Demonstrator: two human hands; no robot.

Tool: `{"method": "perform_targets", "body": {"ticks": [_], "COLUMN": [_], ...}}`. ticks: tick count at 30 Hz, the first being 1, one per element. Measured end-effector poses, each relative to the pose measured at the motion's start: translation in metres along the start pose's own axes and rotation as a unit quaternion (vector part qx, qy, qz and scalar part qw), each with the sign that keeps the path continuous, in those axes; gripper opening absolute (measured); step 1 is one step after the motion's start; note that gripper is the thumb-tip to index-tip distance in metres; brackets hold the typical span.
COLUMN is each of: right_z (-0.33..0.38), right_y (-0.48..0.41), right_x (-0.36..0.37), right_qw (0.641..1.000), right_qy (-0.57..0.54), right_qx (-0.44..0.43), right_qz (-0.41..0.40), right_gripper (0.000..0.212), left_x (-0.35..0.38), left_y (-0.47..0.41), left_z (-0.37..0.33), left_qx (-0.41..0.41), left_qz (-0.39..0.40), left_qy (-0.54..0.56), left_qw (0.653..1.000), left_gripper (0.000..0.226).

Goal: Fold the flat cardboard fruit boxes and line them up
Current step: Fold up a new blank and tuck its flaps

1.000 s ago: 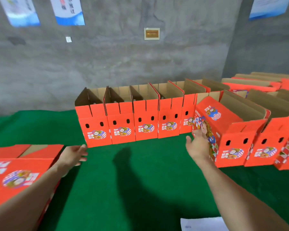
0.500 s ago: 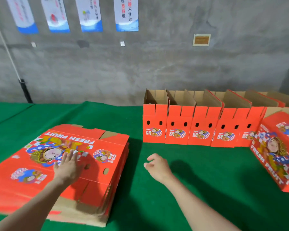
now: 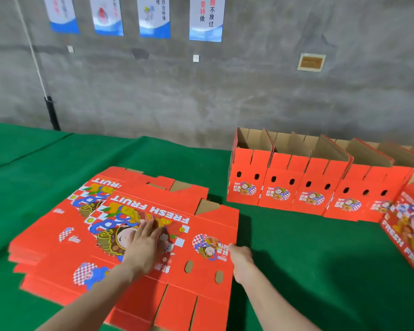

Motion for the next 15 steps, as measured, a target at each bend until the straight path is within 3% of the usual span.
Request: {"method": "perform_targets", "body": {"ticks": [2, 5, 8, 11, 13, 15], "right_z": [0.01, 0.046, 0.08, 0.103, 0.112, 0.115], "right_y": [0.003, 0.011, 0.019, 0.023, 0.028, 0.033], "right_x": [-0.013, -0.04, -0.09, -0.149, -0.187, -0.221], "right_qw": [0.998, 0.988, 0.969, 0.947, 0.931, 0.922], "right_qy": [-0.027, -0.004, -0.013, -0.06, -0.095, -0.1], "right_qx": [-0.013, -0.109, -0.193, -0.268, -0.305, -0.325], "right_qz": [-0.052, -0.106, -0.152, -0.168, -0.177, -0.185], "right_gripper": [0.029, 0.037, 0.032, 0.025, 0.021, 0.019], "left_x": [0.006, -0.017, -0.063, -0.109, -0.13, -0.137], "left_y": [0.003, -0.002, -0.01, -0.02, -0.03, -0.036], "left_z": [-0.005, -0.014, -0.016, -0.011, -0.006, -0.013], "left_qx": [0.01, 0.017, 0.0, -0.034, -0.083, -0.124], "left_qz": [-0.003, -0.067, -0.183, -0.274, -0.26, -0.17], "left_qy": [0.005, 0.043, 0.117, 0.19, 0.294, 0.511], "left_qw": [1.0, 0.997, 0.976, 0.942, 0.916, 0.833], "left_gripper": [0.061, 0.069, 0.054, 0.052, 0.055, 0.045]}}
Point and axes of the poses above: each hand's wrist, its own y-axis away from the middle knuckle, its own x-axis out of the palm, z = x × y, the point moved 8 cm from there along -y, towards the middle knuckle, and after that the axes turned 6 degrees about -z, right-handed, at the moved point
